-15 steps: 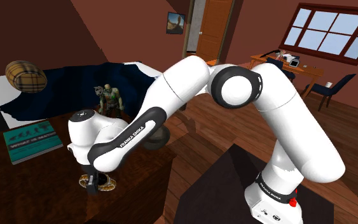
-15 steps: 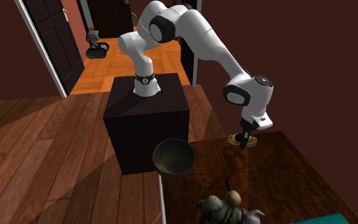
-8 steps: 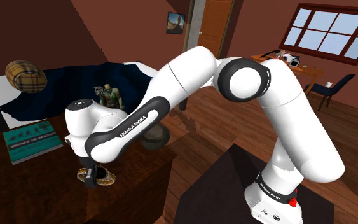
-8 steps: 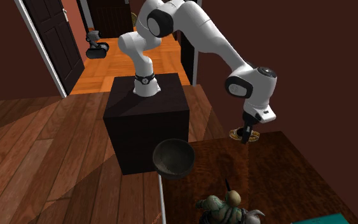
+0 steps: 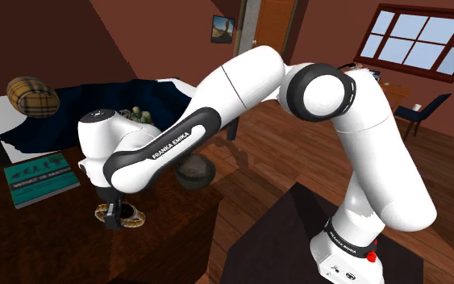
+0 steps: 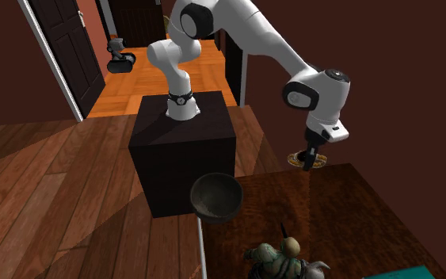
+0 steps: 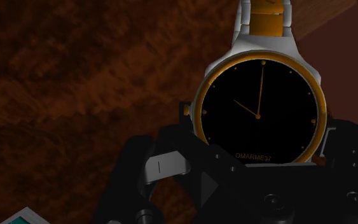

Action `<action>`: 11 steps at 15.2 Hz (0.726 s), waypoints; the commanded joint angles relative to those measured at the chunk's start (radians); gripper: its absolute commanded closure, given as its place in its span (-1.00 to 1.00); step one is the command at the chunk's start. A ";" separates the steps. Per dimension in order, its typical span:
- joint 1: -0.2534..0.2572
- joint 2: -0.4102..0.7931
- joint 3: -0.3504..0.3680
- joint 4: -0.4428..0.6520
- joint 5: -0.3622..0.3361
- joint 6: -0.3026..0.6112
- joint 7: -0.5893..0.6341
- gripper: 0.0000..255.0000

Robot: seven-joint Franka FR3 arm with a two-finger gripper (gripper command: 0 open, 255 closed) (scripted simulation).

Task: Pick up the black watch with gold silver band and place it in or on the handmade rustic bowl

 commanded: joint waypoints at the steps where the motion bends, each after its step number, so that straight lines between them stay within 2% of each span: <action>1: -0.004 -0.016 0.004 0.003 0.005 -0.019 -0.005 1.00; 11: -0.015 -0.092 0.023 0.019 0.030 -0.109 -0.018 1.00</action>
